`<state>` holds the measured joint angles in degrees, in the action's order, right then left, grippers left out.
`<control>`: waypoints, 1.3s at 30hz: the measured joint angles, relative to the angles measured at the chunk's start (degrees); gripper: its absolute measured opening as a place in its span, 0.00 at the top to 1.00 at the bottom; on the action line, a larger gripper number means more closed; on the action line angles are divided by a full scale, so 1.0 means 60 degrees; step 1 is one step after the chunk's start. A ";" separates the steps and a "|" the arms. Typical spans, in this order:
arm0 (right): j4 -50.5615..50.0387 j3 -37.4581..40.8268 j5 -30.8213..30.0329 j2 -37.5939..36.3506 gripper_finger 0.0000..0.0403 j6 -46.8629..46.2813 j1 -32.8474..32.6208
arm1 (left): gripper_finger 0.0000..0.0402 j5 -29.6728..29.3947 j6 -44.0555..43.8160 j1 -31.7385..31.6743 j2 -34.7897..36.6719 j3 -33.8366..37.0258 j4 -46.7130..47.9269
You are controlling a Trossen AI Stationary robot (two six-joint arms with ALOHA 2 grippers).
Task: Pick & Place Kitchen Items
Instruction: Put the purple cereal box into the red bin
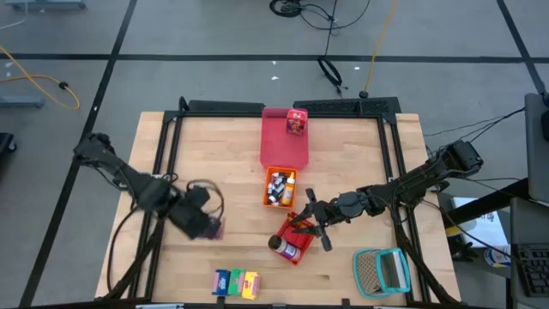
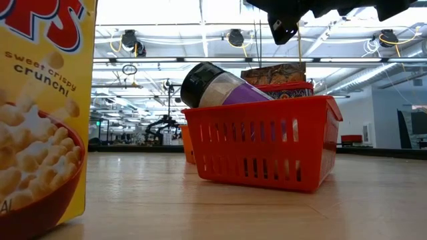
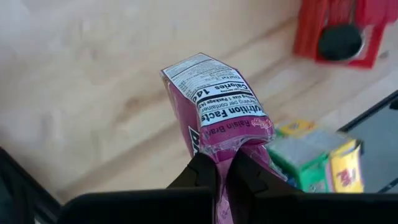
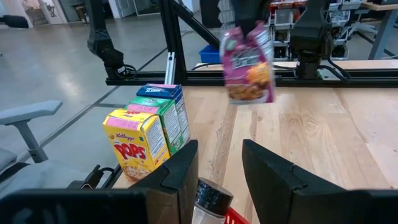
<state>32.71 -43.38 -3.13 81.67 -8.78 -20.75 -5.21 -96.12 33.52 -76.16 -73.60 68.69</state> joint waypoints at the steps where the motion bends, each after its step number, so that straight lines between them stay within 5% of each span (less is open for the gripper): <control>1: 0.0000 0.0000 -0.0003 -0.0004 0.71 0.0000 0.0000 | 0.98 0.0033 0.0362 -0.0322 0.0111 0.0000 0.0007; 14: -0.0004 0.0000 -0.0008 -0.0004 0.71 -0.0082 0.0008 | 0.99 0.1656 0.6134 -0.5925 0.0353 -0.0001 -0.1491; 24: 0.0000 0.0000 -0.0012 -0.0004 0.71 0.0679 0.0296 | 0.99 0.3525 0.8485 -0.9406 0.0015 -0.0019 -0.2734; 30: -0.0220 0.0000 -0.0012 -0.0004 0.71 0.0860 0.0674 | 0.99 0.4597 0.9499 -1.0599 -0.1222 -0.0635 -0.3057; 39: -0.0653 0.0000 -0.0015 -0.0007 0.71 0.0834 0.1060 | 0.99 0.4796 1.0866 -1.1481 -0.3674 -0.3371 -0.2211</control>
<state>28.79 -43.38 -3.22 81.62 -3.77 -14.39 23.57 -30.92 -35.37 -98.20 -93.83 55.42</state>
